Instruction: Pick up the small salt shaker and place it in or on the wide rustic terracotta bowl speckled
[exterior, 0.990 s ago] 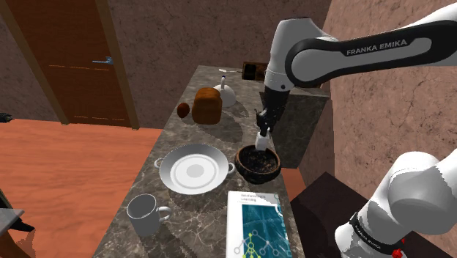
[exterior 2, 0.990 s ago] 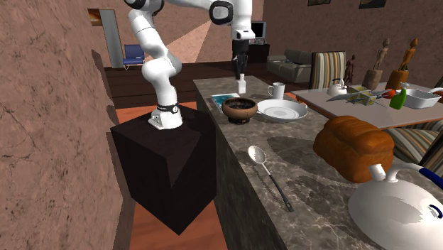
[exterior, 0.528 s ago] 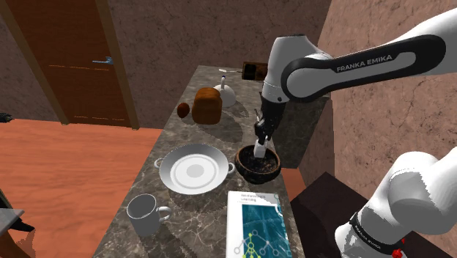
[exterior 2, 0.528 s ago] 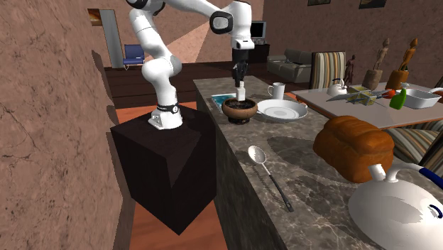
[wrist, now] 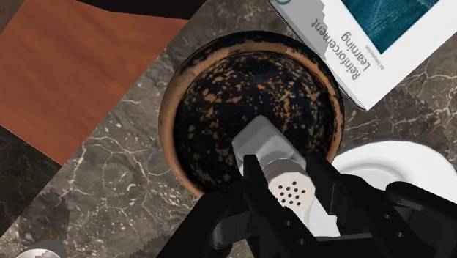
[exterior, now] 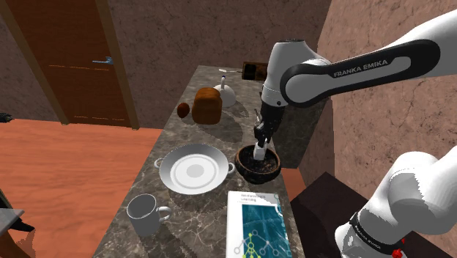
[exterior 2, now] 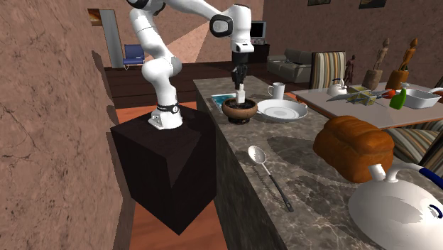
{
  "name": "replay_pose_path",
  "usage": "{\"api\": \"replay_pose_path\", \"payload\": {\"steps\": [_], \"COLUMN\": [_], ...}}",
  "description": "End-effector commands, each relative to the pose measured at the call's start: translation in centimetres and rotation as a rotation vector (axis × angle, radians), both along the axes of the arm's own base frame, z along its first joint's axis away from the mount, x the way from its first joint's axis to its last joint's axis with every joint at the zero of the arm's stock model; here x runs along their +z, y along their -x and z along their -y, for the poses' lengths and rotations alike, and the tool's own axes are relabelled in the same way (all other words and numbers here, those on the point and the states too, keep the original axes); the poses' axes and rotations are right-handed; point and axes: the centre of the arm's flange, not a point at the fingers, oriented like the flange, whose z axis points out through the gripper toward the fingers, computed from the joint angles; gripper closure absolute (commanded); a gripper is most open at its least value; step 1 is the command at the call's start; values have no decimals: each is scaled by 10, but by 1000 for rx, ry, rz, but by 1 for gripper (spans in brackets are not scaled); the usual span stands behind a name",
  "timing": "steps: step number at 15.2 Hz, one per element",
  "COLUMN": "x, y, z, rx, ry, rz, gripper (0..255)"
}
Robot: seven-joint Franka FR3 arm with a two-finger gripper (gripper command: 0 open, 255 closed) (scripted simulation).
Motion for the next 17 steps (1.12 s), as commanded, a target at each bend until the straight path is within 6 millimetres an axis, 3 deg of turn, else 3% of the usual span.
{"api": "replay_pose_path", "payload": {"steps": [1,2,7,11,17], "x": [0,0,0,50,50], "y": [0,0,0,0,0], "z": [0,0,0,1,1], "rx": [0,0,0,0,0], "ry": [0,0,0,0,0], "rz": [0,0,0,0,0], "gripper": [255,0,0,0,0]}}
